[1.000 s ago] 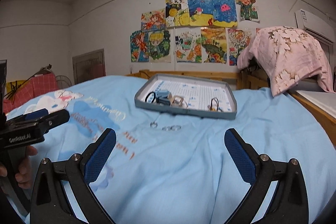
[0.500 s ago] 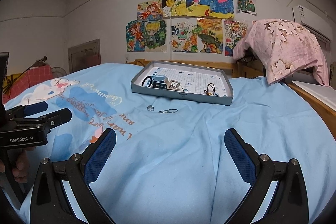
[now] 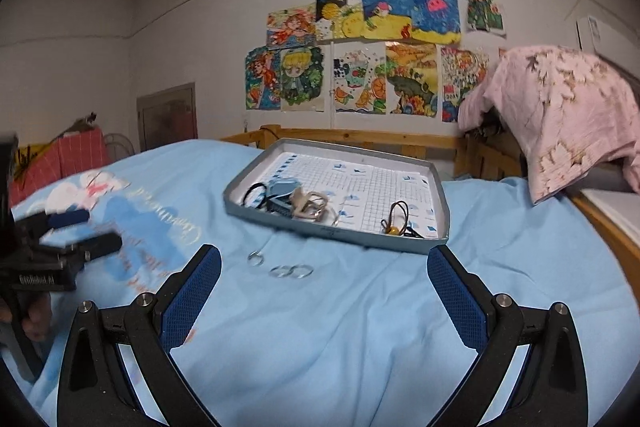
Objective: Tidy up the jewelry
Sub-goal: 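Withdraw both open tools from the tray toward the small silver rings, then grasp a small silver ring with the left tool while the right tool grasps another silver ring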
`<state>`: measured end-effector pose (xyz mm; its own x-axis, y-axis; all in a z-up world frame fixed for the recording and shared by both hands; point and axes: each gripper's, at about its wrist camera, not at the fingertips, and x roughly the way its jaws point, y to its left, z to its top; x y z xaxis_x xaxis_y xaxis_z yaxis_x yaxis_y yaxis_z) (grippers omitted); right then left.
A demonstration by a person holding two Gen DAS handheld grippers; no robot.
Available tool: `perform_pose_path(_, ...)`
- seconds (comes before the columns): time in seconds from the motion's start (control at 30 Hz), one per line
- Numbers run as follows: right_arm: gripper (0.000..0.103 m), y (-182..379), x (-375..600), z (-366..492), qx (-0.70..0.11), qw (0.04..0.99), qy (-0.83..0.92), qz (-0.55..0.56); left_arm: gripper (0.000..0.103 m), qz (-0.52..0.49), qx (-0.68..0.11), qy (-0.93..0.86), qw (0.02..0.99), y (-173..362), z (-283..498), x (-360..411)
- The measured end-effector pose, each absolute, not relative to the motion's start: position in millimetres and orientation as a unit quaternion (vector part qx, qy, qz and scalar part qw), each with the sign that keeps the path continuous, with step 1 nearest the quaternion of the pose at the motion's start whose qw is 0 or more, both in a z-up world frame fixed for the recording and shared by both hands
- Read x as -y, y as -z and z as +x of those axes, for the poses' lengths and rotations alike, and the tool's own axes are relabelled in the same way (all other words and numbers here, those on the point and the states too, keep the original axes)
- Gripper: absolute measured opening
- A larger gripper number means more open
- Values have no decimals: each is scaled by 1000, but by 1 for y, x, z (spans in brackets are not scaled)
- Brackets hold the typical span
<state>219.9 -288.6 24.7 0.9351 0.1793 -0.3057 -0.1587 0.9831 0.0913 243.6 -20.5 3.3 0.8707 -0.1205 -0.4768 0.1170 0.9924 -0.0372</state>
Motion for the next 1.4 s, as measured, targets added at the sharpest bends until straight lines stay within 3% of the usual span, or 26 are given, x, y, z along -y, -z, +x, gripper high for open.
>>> perform_pose_path(0.17, 100, 1, 300, 263, -174, 971, -127, 100, 103, -3, -282, 94, 955, 13, 285, 33)
perform_pose_path(0.23, 94, 12, 295, 277, -191, 967, -137, 102, 103, 6, -285, 108, 953, 16, 296, 40)
perform_pose_path(0.3, 78, 20, 288, 289, -204, 964, -143, 90, 99, 20, -283, 126, 951, 18, 306, 48)
perform_pose_path(0.33, 75, 23, 286, 294, -209, 963, -147, 87, 97, 31, -283, 137, 949, 19, 311, 54)
perform_pose_path(0.43, 65, 32, 284, 308, -227, 957, -160, 88, 83, 63, -292, 163, 940, 28, 324, 68)
perform_pose_path(0.5, 54, 41, 284, 316, -242, 951, -169, 95, 64, 71, -308, 183, 931, 35, 332, 72)
perform_pose_path(0.63, 51, 53, 281, 325, -258, 945, -179, 97, 49, 72, -331, 212, 917, 48, 344, 78)
perform_pose_path(0.7, 41, 55, 277, 330, -265, 942, -184, 93, 45, 70, -336, 215, 914, 51, 350, 79)
perform_pose_path(0.83, 40, 63, 268, 342, -281, 937, -191, 80, 38, 59, -346, 221, 910, 56, 364, 77)
perform_pose_path(0.9, 32, 67, 264, 348, -293, 933, -193, 76, 36, 51, -350, 220, 909, 58, 371, 75)
perform_pose_path(1.23, 32, 82, 254, 368, -338, 915, -203, 81, 35, 32, -373, 234, 897, 79, 389, 75)
perform_pose_path(1.4, 32, 85, 249, 368, -343, 915, -201, 73, 29, 31, -371, 232, 899, 85, 390, 75)
